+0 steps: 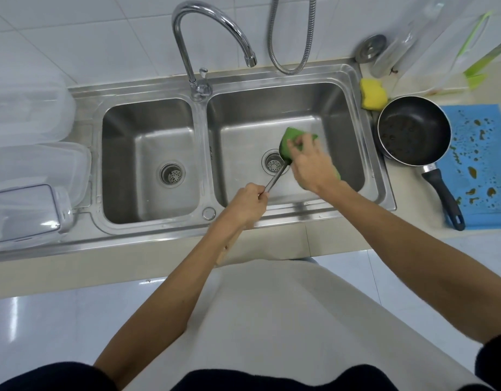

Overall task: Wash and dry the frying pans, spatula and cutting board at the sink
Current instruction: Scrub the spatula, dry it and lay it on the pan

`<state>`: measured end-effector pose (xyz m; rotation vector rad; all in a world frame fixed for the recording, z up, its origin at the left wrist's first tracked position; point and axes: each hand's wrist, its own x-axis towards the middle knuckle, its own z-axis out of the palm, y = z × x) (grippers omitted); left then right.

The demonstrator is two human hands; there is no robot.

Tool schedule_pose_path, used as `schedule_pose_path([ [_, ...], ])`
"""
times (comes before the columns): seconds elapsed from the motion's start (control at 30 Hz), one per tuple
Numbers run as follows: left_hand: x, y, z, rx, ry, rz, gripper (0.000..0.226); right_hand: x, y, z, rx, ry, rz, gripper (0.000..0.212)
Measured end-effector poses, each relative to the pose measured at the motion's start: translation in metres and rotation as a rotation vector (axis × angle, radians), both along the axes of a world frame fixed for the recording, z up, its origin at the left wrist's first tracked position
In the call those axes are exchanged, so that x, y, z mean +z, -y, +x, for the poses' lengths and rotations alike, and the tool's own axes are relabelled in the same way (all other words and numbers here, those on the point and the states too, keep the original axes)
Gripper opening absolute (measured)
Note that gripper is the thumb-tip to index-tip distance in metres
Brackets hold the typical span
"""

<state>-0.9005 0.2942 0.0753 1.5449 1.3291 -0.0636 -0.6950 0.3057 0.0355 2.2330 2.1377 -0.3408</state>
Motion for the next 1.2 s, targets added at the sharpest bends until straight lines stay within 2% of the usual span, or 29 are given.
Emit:
schedule_pose_path([
  [0.07,0.003,-0.007,-0.001,-0.030,-0.023,0.025,0.032,0.003,-0.002,0.000,0.118,-0.013,-0.003,0.051],
  [0.17,0.010,-0.015,0.000,-0.065,-0.031,0.047,0.032,0.011,-0.026,0.006,-0.090,-0.059,0.057,0.049],
  [0.2,0.011,-0.017,0.000,-0.067,-0.031,0.053,0.032,0.012,-0.029,0.002,-0.100,-0.051,0.061,0.050],
  [0.3,0.015,-0.024,-0.001,-0.072,-0.046,0.062,0.031,0.008,-0.024,-0.006,0.106,-0.011,0.005,0.051],
  [0.33,0.015,-0.024,-0.002,-0.078,-0.052,0.065,0.030,0.011,-0.028,-0.001,0.113,-0.022,-0.007,0.050],
  [0.43,0.020,-0.027,-0.003,-0.084,-0.054,0.070,0.030,0.023,-0.052,0.014,-0.091,-0.062,0.030,0.050],
  [0.47,0.022,-0.030,-0.003,-0.085,-0.051,0.078,0.030,0.025,-0.052,0.013,-0.089,-0.041,0.038,0.051],
  [0.53,0.026,-0.037,0.000,-0.075,-0.042,0.097,0.025,0.020,-0.038,-0.003,0.050,-0.003,0.015,0.055],
  [0.6,0.027,-0.041,-0.001,-0.066,-0.048,0.083,0.020,0.011,-0.024,-0.008,0.117,-0.056,-0.030,0.056],
  [0.67,0.026,-0.040,-0.004,-0.053,-0.053,0.056,0.030,0.012,-0.031,0.008,0.051,-0.043,-0.031,0.052],
  [0.77,0.022,-0.038,-0.004,-0.047,-0.021,0.026,0.026,0.015,-0.035,0.024,-0.109,-0.021,0.007,0.050],
  [0.9,0.017,-0.042,0.001,-0.043,0.005,-0.002,0.028,0.004,-0.007,0.015,0.090,-0.012,-0.042,0.054],
  [1.03,0.014,-0.040,0.005,-0.027,0.044,-0.023,0.032,0.000,-0.014,0.028,-0.162,-0.044,0.001,0.053],
  [1.2,0.012,-0.043,0.007,0.008,0.033,-0.046,0.024,-0.012,-0.002,-0.002,-0.059,-0.134,-0.025,0.055],
])
